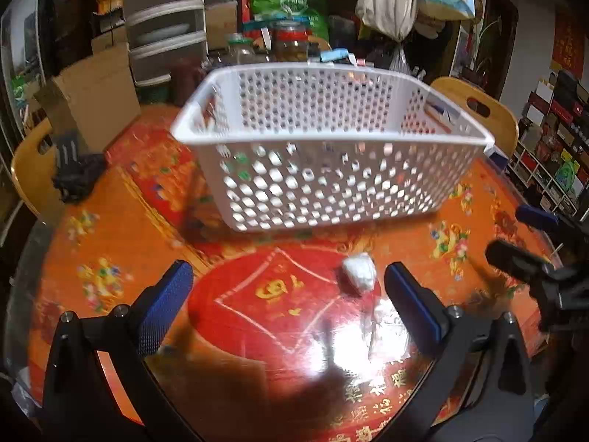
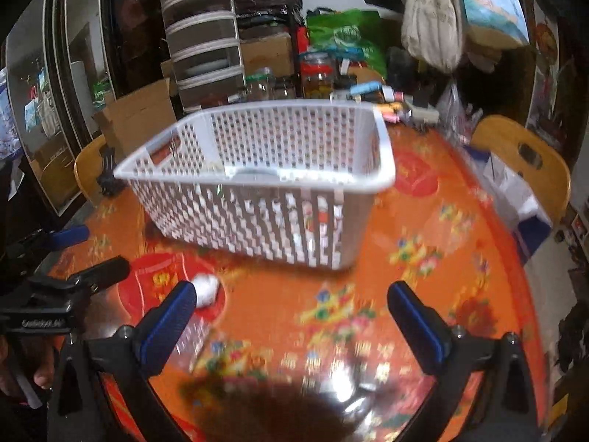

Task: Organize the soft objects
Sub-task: 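Move both grippers back to the white wrapped item and clear bag, then grasp the white wrapped item with the left gripper while the right grasps the clear bag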

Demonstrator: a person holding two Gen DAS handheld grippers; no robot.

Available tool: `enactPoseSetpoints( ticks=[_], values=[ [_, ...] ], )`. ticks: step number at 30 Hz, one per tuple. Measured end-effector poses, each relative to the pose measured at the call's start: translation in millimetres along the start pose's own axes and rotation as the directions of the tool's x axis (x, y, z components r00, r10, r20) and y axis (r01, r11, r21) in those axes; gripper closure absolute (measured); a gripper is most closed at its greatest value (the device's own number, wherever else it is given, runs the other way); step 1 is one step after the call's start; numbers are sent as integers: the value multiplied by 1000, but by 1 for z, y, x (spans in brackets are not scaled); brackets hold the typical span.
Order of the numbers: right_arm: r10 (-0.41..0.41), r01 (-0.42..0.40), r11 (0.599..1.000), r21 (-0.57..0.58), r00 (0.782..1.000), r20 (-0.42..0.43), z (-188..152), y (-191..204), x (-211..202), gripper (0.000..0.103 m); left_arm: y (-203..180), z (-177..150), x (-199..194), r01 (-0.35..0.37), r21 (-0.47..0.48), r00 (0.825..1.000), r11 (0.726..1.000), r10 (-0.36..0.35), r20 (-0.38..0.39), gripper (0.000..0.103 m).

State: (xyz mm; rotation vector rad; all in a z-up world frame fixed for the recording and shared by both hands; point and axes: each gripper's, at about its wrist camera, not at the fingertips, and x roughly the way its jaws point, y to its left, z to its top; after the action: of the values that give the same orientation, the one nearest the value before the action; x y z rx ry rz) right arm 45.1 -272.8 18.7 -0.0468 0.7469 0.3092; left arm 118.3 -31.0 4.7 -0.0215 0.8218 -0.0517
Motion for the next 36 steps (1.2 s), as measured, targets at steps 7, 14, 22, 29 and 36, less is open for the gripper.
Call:
enactPoseSetpoints(
  ticks=[7, 14, 22, 29, 36],
  values=[
    [-27, 29, 996, 82, 999, -17, -37, -27, 10, 0, -30, -6, 47, 6, 30, 999, 1000, -4, -54, 4],
    [-31, 33, 994, 101, 999, -20, -50, -37, 7, 0, -48, -8, 79, 16, 29, 995, 999, -13, -99, 45],
    [10, -9, 996, 85, 1000, -20, -55, -20, 9, 0, -32, -12, 70, 17, -3, 999, 1000, -17, -50, 76],
    [95, -94, 995, 27, 995, -42, -62, 30, 25, 0, 31, -19, 53, -34, -97, 999, 995, 32, -23, 76],
    [156, -159, 986, -53, 986, -65, -70, 87, 38, 20, 74, -40, 36, -56, -160, 998, 985, 57, 0, 76]
  ],
)
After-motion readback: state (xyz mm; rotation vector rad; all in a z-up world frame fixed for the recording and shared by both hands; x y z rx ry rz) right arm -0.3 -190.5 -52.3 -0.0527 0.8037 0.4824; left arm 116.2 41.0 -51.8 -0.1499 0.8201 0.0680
